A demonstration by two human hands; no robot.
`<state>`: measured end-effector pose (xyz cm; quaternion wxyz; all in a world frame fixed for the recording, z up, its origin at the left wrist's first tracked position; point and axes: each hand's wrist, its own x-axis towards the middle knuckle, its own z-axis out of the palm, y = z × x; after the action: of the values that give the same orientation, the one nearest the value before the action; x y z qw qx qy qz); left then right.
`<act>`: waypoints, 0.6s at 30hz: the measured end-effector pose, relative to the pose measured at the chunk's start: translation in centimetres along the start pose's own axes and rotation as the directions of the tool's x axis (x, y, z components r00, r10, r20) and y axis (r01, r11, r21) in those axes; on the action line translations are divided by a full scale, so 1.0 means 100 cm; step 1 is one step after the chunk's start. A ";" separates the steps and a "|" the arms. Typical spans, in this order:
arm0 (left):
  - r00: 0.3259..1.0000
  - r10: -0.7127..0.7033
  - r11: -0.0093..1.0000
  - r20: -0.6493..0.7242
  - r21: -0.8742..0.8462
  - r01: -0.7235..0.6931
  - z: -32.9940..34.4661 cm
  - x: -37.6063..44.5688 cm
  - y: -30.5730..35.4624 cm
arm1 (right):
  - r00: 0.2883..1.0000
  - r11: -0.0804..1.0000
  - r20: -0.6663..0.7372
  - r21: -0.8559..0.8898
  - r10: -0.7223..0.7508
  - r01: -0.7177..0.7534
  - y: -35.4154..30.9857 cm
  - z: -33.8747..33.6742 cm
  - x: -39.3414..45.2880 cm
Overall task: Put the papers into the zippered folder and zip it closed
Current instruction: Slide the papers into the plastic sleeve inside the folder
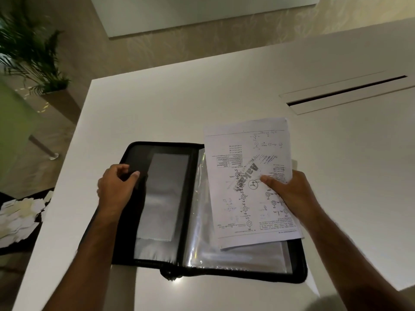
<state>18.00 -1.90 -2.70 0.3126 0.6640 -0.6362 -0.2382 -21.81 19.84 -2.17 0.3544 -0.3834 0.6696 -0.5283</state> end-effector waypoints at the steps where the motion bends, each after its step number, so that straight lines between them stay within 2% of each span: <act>1: 1.000 -0.028 0.995 -0.009 0.098 0.029 -0.003 0.004 -0.005 | 1.000 1.000 0.000 -0.001 0.000 0.000 -0.001 0.003 0.000; 3: 0.997 -0.061 0.968 -0.038 0.240 0.068 -0.009 0.008 -0.012 | 1.000 1.000 0.001 -0.011 -0.005 0.005 -0.004 0.009 0.002; 5: 0.996 -0.078 0.962 -0.047 0.257 0.087 -0.014 0.010 -0.017 | 1.000 1.000 0.002 -0.018 -0.011 0.011 -0.006 0.013 0.003; 10: 0.982 -0.172 0.978 0.078 0.130 0.161 -0.017 0.016 -0.027 | 1.000 0.999 -0.006 -0.014 -0.029 0.029 -0.012 0.022 0.005; 14: 0.976 -0.159 0.987 0.146 0.044 0.154 -0.017 0.023 -0.024 | 0.999 0.999 -0.009 -0.012 -0.043 0.043 -0.014 0.024 0.005; 18: 0.979 -0.128 0.992 0.156 0.019 0.127 -0.016 0.034 -0.017 | 0.999 0.999 -0.014 -0.018 -0.033 0.033 -0.014 0.021 0.006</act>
<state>20.60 -5.10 -2.51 0.2425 0.6840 -0.6161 -0.3063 -20.09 18.16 -1.20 0.3376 -0.3938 0.6704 -0.5306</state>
